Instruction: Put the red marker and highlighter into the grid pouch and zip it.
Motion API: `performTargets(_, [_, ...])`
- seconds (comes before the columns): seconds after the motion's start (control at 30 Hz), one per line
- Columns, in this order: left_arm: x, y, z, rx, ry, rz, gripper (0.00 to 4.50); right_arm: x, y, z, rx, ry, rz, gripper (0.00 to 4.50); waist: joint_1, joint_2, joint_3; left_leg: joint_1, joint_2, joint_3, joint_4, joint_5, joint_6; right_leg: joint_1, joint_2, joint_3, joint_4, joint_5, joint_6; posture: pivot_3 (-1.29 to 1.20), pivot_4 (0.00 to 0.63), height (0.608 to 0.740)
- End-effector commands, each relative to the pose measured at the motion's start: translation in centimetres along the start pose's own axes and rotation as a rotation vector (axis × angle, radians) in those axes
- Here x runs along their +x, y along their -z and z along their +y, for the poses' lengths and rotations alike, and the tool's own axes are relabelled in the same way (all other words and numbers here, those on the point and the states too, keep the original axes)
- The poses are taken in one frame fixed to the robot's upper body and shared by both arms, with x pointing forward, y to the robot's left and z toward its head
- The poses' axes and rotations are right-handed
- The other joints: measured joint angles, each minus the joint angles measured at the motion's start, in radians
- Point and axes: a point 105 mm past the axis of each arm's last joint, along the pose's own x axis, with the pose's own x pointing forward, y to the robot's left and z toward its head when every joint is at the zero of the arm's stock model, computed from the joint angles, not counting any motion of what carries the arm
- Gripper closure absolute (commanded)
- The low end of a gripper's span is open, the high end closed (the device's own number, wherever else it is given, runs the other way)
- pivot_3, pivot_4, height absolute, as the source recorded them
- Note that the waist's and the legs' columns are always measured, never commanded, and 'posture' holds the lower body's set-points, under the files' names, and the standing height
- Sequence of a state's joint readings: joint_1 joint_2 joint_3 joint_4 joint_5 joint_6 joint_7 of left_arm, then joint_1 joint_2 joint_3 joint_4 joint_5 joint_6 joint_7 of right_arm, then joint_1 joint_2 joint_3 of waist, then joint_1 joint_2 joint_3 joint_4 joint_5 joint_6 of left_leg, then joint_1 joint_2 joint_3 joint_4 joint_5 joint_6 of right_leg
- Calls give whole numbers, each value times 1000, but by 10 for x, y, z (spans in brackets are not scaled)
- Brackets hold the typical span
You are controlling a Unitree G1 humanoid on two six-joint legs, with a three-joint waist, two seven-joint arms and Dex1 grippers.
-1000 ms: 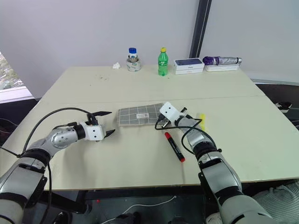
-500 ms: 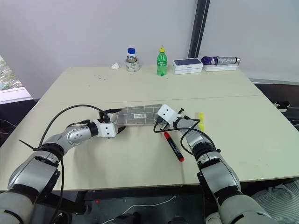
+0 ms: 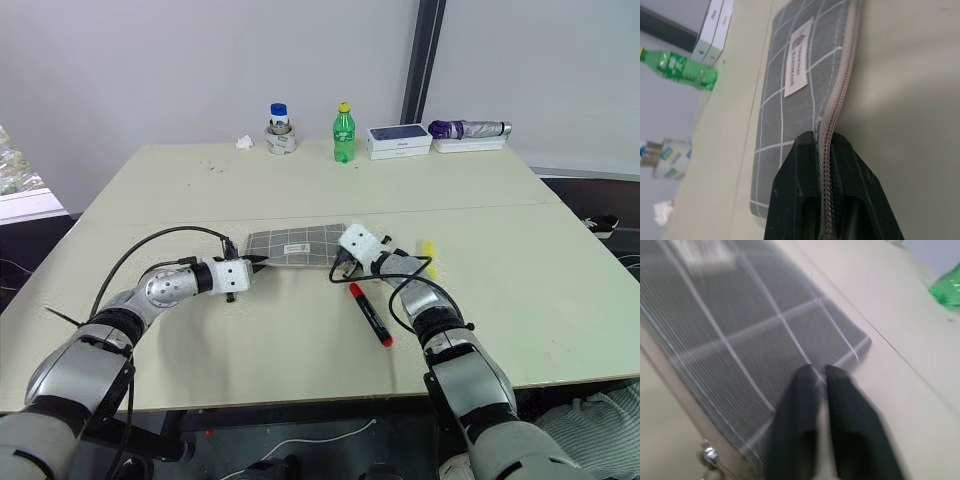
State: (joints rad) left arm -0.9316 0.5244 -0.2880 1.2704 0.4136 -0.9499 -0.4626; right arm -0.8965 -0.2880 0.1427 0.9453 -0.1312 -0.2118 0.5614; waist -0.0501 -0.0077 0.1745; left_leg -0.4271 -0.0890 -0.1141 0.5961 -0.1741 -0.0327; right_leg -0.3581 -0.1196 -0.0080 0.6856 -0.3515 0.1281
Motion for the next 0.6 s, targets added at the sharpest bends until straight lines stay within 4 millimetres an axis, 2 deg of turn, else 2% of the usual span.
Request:
performTargets(0.03, [-9, 6, 2, -53, -30, 9, 4500, -8, -39, -23, 42, 61, -151, 2183, -5, 0, 0, 0, 0, 0, 0, 0, 0, 0, 0, 0, 0, 0, 0, 0, 150, 740])
performTargets(0.17, [-21, 12, 6, -69, -73, 24, 4500, -29, -49, -37, 83, 97, -191, 19, -11, 0, 0, 0, 1, 0, 0, 0, 0, -1, 0, 0, 0, 0, 0, 0, 150, 740])
performTargets(0.23, [-25, 13, 9, -81, -111, 22, 4500, -40, -46, -34, 86, 81, -178, 19, -11, 0, 0, 0, 1, -1, 0, 0, 1, -1, 0, 0, 0, 0, 0, 0, 150, 740])
performTargets(0.33, [-29, 9, 13, -119, -176, 5, 4500, -53, -34, -15, 48, 17, -113, 19, -14, 0, 0, 0, 1, -1, 0, -2, 4, -1, 0, 0, 0, 0, 0, 0, 150, 740])
performTargets(0.43, [-31, 3, 19, -142, -229, 4, 4500, -61, -26, -4, 46, -1, -79, 19, -17, 0, 0, -1, 1, -1, 0, -2, 4, -1, 0, 1, 0, 0, 0, 0, 150, 740])
performTargets(0.53, [-34, -2, 28, -163, -281, 12, 4500, -58, -23, 10, -2, -22, -56, 19, -18, 0, 0, -1, 1, -1, 0, -2, 4, -2, 0, 1, 1, 0, 0, 0, 150, 740])
performTargets(0.6, [-36, -7, 32, -166, -298, 9, 4500, -52, -25, 12, 14, -13, -57, 19, -17, 0, 0, -1, 1, -1, 0, -2, 4, -2, 0, 1, 1, 0, 0, 0, 150, 740])
